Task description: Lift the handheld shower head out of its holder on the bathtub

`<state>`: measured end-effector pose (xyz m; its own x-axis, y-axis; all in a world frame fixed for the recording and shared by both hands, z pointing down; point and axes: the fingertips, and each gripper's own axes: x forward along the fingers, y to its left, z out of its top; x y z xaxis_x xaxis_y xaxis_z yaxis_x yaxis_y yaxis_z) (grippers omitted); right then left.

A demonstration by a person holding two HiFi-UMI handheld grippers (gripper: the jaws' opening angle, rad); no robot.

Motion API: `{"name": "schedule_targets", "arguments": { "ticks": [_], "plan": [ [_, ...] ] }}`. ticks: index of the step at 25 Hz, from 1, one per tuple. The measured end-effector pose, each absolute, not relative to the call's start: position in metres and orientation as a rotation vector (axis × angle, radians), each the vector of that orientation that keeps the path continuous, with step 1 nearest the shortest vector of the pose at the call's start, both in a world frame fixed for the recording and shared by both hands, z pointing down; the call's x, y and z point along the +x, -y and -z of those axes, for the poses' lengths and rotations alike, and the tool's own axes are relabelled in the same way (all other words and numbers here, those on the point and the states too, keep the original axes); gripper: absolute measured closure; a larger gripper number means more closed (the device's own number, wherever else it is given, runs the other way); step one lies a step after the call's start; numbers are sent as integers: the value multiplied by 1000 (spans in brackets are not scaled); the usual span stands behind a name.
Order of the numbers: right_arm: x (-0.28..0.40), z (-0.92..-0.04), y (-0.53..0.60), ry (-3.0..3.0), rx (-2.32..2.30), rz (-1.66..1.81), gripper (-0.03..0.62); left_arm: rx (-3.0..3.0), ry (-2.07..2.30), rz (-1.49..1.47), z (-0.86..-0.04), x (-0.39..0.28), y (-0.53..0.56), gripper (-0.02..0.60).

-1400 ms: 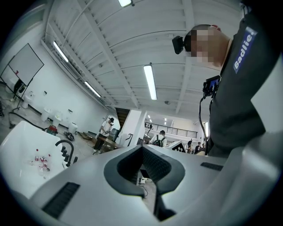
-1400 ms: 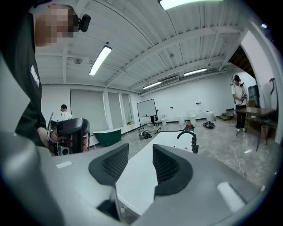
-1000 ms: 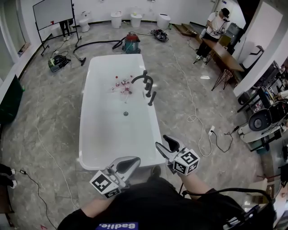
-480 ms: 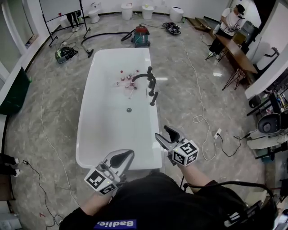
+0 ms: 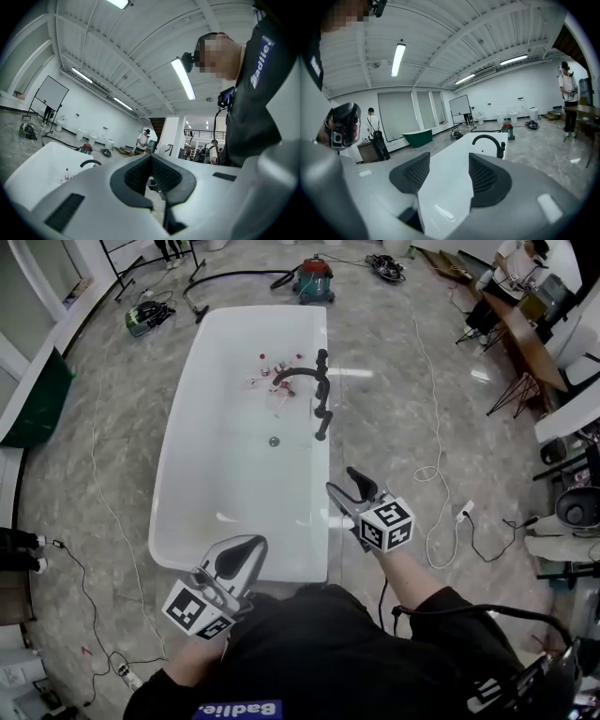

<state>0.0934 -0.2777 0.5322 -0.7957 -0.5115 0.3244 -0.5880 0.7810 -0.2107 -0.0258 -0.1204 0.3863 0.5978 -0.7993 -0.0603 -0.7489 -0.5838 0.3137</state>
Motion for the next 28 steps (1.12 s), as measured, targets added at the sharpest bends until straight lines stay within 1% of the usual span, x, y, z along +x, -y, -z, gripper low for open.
{"name": "schedule_targets", "arguments": {
  "ticks": [5,10,21,28],
  "plan": [
    [98,-582,337,2624,893,-466,367,2540,1265,272,-400,-20,142,588],
    [97,-627,377,2533,947,-507,367,2538,1168,225,-429,-24,155,588],
    [83,-699,437,2383,1031,-590,367,2484,1116,204,-470,-59,173,588],
    [63,-740,470,2288,1013,-566,367,2442,1159,166,-484,-90,171,588]
  ]
}}
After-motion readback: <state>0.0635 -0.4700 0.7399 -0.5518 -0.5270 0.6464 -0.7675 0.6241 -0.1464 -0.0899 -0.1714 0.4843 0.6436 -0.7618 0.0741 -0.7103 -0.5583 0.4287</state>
